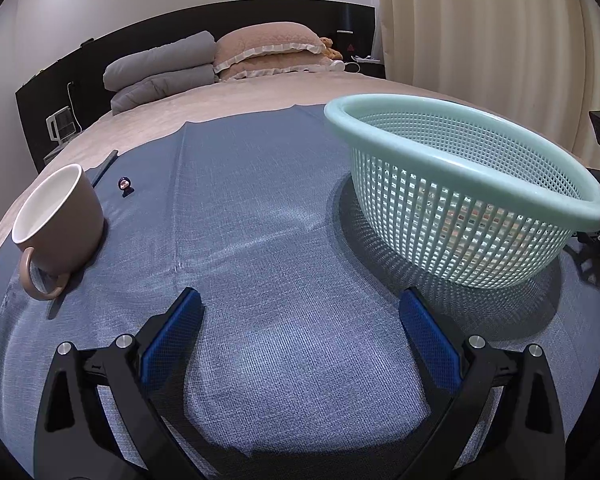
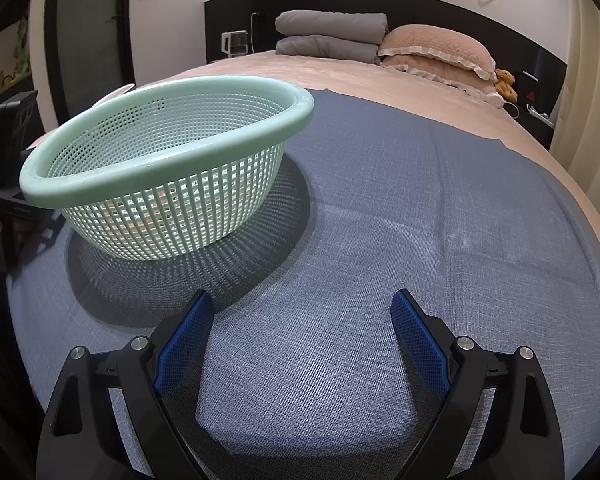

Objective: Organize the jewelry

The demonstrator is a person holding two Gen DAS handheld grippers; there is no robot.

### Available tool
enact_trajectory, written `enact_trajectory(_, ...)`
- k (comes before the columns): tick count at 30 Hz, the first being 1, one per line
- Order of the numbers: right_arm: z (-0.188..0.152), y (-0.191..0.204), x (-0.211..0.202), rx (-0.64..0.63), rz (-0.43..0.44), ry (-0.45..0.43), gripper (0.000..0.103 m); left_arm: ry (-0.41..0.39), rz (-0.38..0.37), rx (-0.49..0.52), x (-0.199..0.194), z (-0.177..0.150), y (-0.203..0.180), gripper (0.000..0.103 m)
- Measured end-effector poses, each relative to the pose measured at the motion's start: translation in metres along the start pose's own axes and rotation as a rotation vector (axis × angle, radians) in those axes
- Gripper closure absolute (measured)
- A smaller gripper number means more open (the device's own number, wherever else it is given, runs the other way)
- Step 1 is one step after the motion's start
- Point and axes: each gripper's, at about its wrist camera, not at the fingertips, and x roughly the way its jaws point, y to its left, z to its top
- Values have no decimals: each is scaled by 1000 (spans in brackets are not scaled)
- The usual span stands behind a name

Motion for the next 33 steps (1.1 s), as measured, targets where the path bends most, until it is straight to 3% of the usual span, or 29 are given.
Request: enact_trajectory(33, -3, -2, 1, 9, -2, 11, 13, 12, -14, -1, 7, -4, 7, 6)
